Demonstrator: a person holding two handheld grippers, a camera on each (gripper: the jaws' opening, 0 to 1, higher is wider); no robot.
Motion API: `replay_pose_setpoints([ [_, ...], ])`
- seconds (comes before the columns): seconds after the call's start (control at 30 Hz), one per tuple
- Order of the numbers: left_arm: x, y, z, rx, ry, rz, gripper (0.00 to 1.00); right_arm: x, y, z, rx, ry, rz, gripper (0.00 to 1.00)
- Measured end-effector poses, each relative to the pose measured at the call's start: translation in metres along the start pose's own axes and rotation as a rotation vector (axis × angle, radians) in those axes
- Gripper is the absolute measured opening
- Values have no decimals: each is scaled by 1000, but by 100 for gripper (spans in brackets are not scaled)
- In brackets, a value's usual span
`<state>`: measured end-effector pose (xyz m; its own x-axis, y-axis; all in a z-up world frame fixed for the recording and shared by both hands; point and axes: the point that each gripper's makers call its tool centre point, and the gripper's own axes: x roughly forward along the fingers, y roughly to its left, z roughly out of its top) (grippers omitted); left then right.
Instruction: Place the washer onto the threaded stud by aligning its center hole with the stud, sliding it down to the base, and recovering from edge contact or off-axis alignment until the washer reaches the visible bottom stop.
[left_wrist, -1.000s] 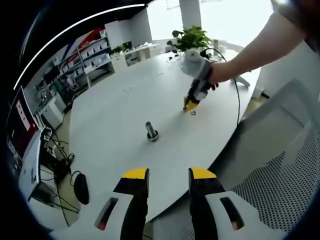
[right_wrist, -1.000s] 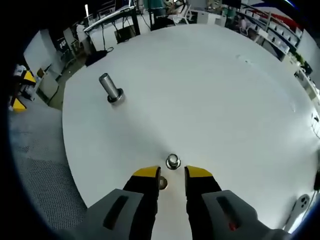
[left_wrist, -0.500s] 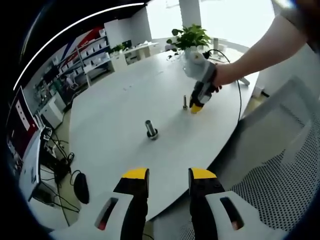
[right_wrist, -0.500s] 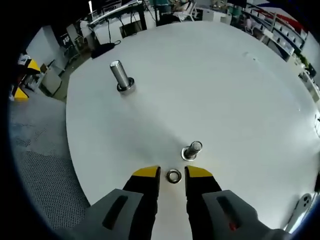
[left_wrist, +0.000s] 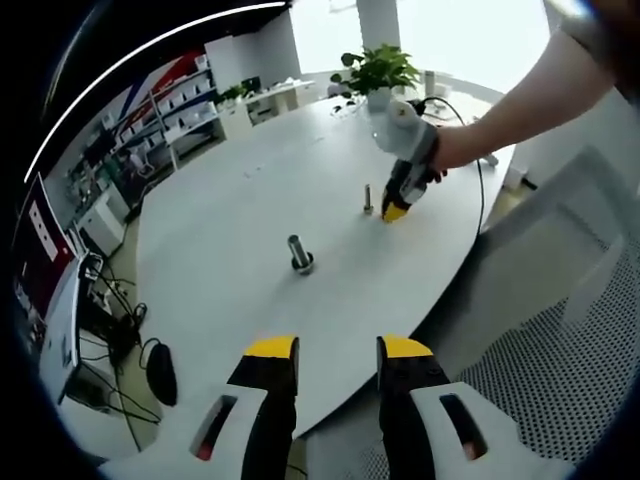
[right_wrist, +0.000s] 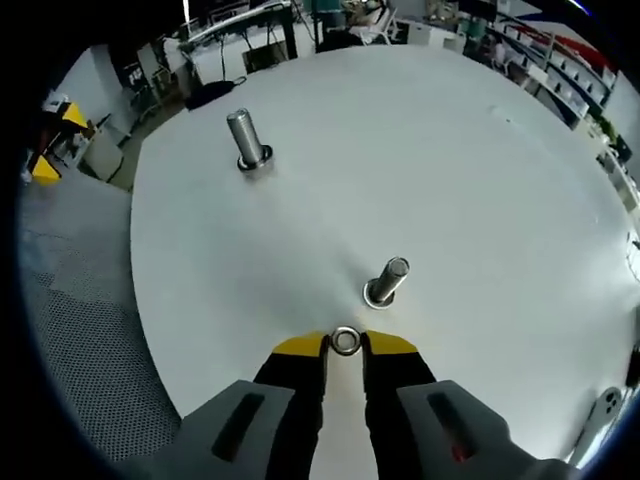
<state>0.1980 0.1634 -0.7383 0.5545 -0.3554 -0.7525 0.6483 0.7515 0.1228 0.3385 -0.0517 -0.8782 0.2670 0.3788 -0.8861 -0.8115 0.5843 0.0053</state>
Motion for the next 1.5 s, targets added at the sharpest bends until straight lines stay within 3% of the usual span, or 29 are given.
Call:
replay_pose_setpoints([
  [0.17, 0, 1, -1, -4, 7, 4, 29, -4, 4, -3, -6, -25, 11, 16],
  [0.33, 1, 2, -3, -5, 14, 10, 29, -6, 8, -7, -38, 5, 57, 17],
  [0.6, 1, 3, -4, -5, 22, 16, 29, -6, 7, -8, -55, 51, 51, 16],
  [0.7, 1, 4, -3, -16, 21, 18, 29, -3, 8, -5, -153, 78, 55, 16],
  [0.87, 2, 0, -5, 10, 34, 6, 29, -3, 11, -4, -255, 207, 61, 15],
  [1.07, 1, 2, -5, -2, 33, 13, 29, 0, 10, -4, -303, 363, 58, 15],
  [1.2, 2, 1, -6, 9, 41, 11, 29, 2, 10, -4, -338, 424, 73, 15],
  [1.4, 0, 5, -5, -6, 32, 26, 28, 0, 6, -4, -304, 406, 94, 13],
  [1.5, 0, 6, -6, -9, 32, 31, 28, 1, 9, -4, -280, 313, 88, 13],
])
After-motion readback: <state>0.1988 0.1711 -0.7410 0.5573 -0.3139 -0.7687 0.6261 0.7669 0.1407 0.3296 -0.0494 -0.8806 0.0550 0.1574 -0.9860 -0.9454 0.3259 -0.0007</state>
